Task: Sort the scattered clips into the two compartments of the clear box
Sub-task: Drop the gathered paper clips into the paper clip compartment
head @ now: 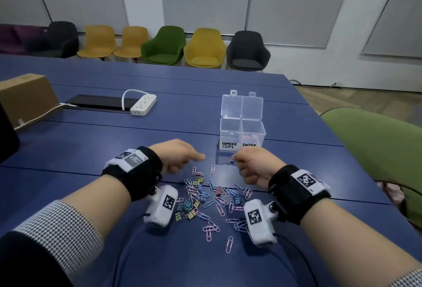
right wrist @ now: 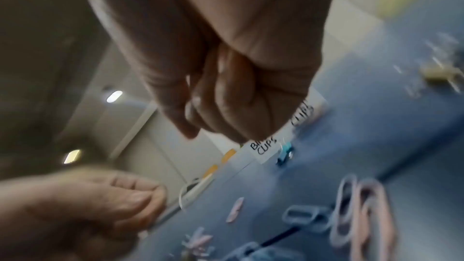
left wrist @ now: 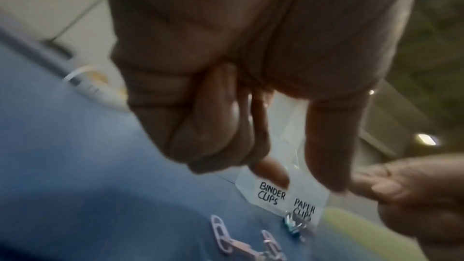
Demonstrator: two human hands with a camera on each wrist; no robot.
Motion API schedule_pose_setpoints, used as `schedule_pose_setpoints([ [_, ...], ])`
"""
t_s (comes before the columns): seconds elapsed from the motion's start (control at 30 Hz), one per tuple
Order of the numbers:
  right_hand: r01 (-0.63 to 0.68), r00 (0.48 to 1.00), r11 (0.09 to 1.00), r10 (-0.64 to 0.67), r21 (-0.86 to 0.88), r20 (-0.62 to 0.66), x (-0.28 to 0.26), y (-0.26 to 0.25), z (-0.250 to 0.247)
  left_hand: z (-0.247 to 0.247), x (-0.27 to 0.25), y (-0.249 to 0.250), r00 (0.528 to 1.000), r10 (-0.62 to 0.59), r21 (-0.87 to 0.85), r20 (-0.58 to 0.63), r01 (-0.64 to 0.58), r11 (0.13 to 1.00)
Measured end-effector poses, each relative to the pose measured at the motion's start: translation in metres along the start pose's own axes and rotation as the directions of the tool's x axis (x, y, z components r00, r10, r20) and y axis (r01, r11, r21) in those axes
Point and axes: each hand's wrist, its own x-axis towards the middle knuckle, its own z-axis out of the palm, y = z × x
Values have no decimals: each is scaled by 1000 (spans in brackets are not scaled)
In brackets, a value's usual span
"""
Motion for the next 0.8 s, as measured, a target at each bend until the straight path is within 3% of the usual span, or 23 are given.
schedule_pose_setpoints([
  [0.03,34,999,965,-31,-258,18,-2,-3,5,2,-1,1,1000,16,279,2,-16,960],
  [0.07,64,998,847,-45,-527,48,-4,-6,9,4,-3,2,1000,17,504,9,-19,864],
  [0.13,112,994,454,-38,-884,106,-7,-9,19,9,-7,6,1000,-1,727,4,-2,686],
  [0.17,128,992,301,-29,-945,125,-9,-10,25,13,-8,7,1000,0,769,-10,7,639],
  [0.2,136,991,218,-16,-966,136,-9,-10,29,17,-8,8,1000,4,789,-20,13,614],
  [0.27,143,989,140,0,-980,145,-10,-9,38,25,-6,7,1000,7,802,-25,16,597],
  [0.43,190,977,126,68,-974,200,-6,-8,47,29,-2,3,1000,5,790,8,-10,613],
  [0.6,135,991,331,-23,-934,135,2,-25,26,6,-3,9,999,19,646,-36,8,763],
  [0.67,100,994,373,-68,-922,80,10,-30,14,-5,-1,10,996,44,616,-81,16,788],
  [0.8,43,985,308,-174,-950,-12,23,-29,7,-15,4,3,985,76,652,-157,46,756],
])
